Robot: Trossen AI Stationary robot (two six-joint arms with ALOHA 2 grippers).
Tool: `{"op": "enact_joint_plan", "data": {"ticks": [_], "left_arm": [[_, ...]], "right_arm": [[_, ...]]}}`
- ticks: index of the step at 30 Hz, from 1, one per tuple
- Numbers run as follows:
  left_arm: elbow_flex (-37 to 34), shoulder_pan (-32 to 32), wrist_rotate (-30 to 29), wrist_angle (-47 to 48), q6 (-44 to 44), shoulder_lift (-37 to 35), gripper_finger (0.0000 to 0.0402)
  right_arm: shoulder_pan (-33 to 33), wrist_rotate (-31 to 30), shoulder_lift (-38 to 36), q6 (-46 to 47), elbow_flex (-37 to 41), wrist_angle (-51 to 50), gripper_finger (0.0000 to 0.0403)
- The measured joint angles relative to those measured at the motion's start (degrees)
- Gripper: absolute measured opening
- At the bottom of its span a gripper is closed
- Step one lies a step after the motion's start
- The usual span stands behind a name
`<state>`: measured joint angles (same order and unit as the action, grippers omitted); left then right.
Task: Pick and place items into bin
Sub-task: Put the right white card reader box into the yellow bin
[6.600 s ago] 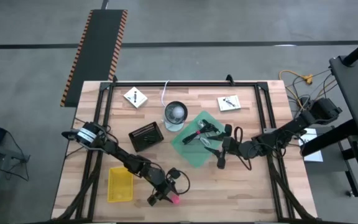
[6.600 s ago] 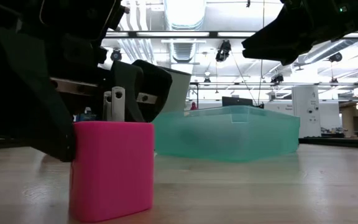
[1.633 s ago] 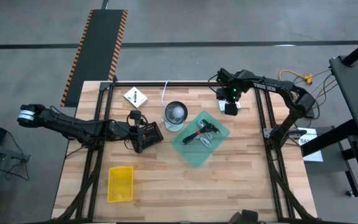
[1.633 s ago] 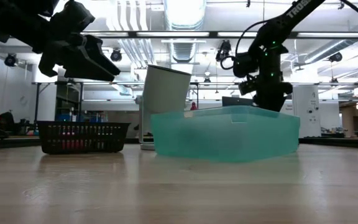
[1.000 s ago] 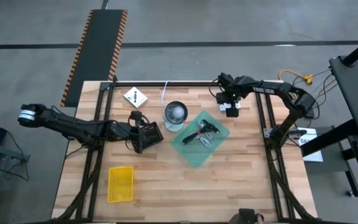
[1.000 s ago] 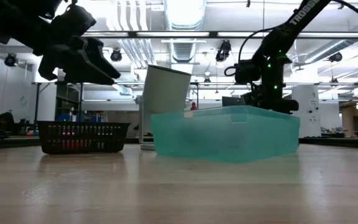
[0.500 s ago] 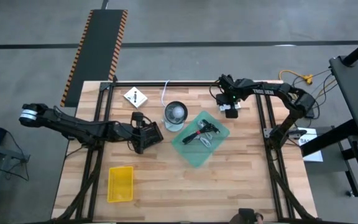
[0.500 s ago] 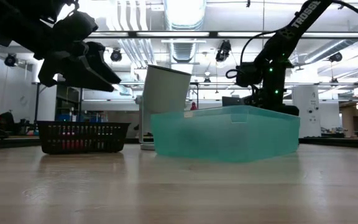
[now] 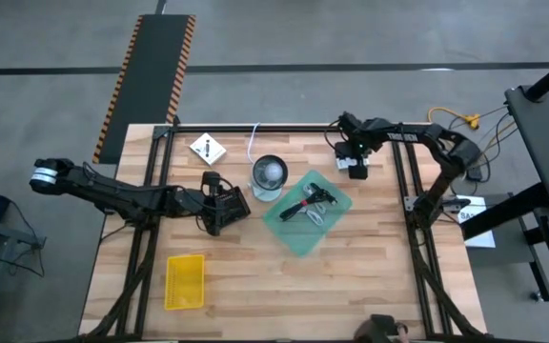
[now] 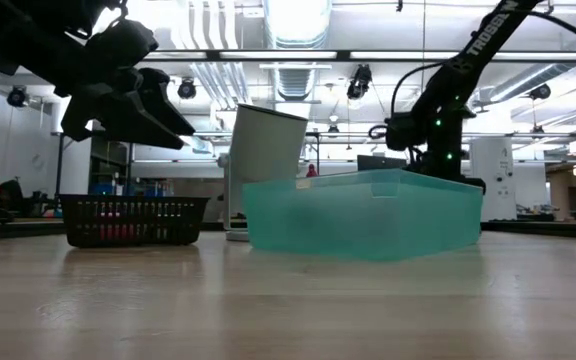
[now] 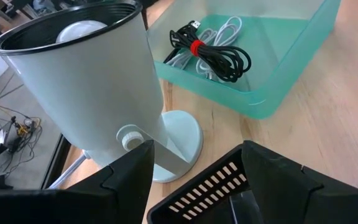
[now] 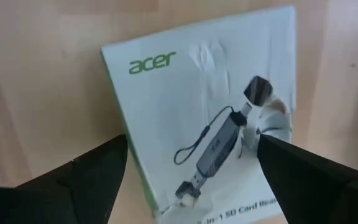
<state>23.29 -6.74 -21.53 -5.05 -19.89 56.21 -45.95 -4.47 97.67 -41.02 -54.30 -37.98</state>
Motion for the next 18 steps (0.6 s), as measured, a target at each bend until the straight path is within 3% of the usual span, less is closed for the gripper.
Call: {"op": "enact_joint_plan", "data": {"ticks": [11,18], "left_arm": [[0.0,0.0,0.0,0.0,0.0,0.0,0.0226],[0.0,0.0,0.0,0.0,0.0,0.0,0.0226]], "right_arm": [[0.0,0.1,6.5,-1.6,-4.2,-3.7,0.0337],[0.1,0.0,5.6,-1.0,-5.2,-4.2,0.0282]]}}
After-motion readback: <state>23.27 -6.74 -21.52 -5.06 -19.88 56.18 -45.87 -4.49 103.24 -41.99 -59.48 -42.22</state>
